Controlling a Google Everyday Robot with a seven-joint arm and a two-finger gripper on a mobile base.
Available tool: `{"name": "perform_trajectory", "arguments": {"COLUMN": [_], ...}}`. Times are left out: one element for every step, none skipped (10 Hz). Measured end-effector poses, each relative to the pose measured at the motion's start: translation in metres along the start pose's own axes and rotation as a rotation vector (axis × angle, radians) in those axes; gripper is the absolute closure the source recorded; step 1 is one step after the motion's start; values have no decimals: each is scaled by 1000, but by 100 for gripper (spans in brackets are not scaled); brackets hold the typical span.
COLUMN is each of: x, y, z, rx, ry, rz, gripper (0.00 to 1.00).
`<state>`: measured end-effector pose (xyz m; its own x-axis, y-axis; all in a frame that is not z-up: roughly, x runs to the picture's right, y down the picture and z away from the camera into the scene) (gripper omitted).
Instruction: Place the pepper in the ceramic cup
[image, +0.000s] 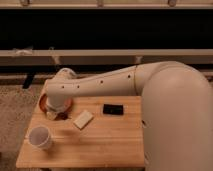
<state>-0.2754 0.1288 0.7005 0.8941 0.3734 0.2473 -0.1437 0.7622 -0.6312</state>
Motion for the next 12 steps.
{"name": "perform_trajectory", "arguments": {"x": [-11,-20,-26,-34,-44,-51,-60,-65,-70,-70,-71,-71], "y": [14,25,32,41,52,59,69,76,84,88,94,97], "z": [-2,-5,-7,-9,-10,-10,-8,-7,-3,0,5,8], "rx": [-2,-6,-9,-17,-31,-41,-58,-71,-91,-103,-122,-136], "ry": [-15,-31,-44,-59,-75,-85,-95,-100,-106,-108,-115,-126], "rz": [-30,-54,-75,-97,-123,-139,-161,-175,-188,-191,-191,-186], "gripper": [100,100,100,100,100,100,100,100,100,99,90,80]}}
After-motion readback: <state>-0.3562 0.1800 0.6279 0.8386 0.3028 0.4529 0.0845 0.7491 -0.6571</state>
